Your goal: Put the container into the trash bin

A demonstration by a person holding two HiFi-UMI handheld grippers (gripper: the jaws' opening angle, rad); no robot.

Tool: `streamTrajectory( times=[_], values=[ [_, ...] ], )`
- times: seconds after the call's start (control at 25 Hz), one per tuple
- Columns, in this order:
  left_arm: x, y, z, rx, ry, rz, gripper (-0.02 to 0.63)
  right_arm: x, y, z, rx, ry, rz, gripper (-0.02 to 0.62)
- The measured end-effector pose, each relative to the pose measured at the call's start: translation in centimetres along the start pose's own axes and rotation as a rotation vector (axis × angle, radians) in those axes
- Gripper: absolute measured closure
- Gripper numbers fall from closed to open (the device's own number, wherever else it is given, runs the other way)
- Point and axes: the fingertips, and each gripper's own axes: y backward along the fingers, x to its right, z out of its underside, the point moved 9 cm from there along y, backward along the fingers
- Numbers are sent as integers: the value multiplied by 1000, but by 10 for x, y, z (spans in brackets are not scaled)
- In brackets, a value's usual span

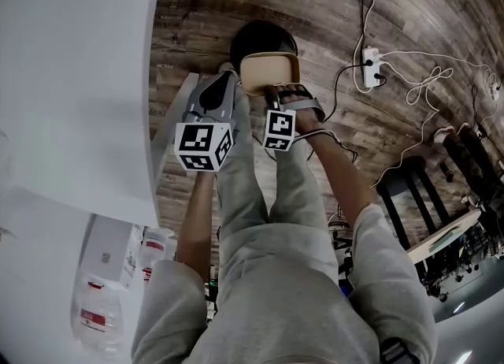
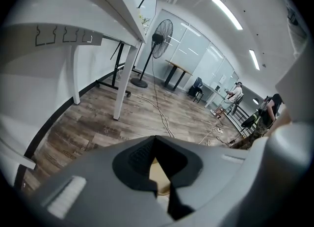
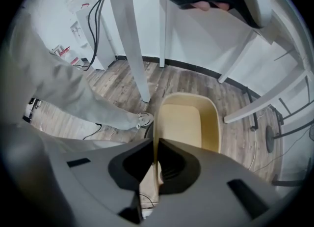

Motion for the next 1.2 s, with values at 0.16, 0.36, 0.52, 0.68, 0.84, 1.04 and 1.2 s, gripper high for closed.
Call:
streamTrajectory(
  times=[0.16, 0.36, 0.52, 0.68, 0.84, 1.04, 1.2],
  values=[
    [-6, -12, 8, -6, -11, 13, 597, 2, -25, 6, -11, -10, 2, 566],
    [-13, -22, 15, -19, -36, 29, 597, 4, -55, 15, -29, 0, -8, 566],
    [-21, -27, 23, -20, -31, 31, 597, 6, -81, 19, -49, 16, -17, 566],
    [-27, -34, 31, -21, -22, 35, 597, 10, -105, 19, -63, 33, -21, 566],
    [-33, -40, 37, -25, -18, 36, 597, 18, -127, 19, -88, 0, -23, 565],
    [-35, -42, 44, -32, -13, 36, 596, 27, -147, 22, -116, 16, -24, 566],
    [-35, -44, 48, -39, -21, 44, 597, 32, -161, 24, -126, 29, -17, 560]
  ],
)
